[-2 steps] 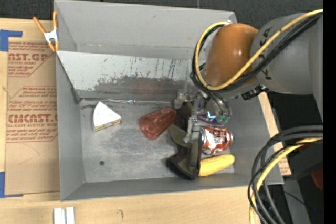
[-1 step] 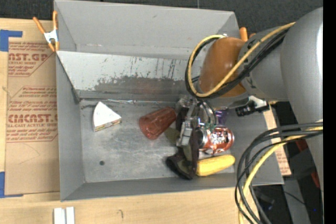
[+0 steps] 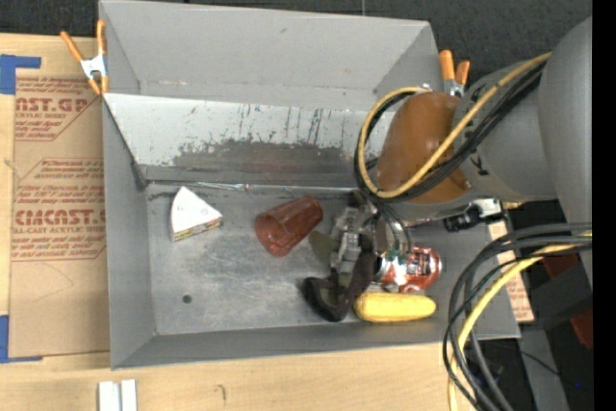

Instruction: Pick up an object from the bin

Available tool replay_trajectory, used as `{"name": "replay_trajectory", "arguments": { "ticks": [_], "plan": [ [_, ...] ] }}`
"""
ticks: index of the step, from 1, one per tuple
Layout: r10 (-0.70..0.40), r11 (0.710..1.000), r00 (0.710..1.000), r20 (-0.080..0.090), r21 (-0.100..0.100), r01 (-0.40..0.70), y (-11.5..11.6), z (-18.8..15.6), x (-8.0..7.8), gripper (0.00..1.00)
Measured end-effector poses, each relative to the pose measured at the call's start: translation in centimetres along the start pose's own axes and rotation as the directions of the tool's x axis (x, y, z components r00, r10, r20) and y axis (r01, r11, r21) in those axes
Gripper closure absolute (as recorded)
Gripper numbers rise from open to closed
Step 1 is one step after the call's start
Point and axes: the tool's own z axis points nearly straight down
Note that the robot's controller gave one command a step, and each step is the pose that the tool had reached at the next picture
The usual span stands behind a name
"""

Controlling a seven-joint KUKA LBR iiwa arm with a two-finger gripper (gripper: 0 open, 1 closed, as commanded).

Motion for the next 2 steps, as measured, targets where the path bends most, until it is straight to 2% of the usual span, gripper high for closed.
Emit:
{"name": "replay_trajectory", "arguments": {
  "ticks": [2],
  "plan": [
    [0.0, 1.0, 1.0, -0.003, 0.0, 0.0, 0.0, -0.34, 0.09, 1.0]
  ]
}}
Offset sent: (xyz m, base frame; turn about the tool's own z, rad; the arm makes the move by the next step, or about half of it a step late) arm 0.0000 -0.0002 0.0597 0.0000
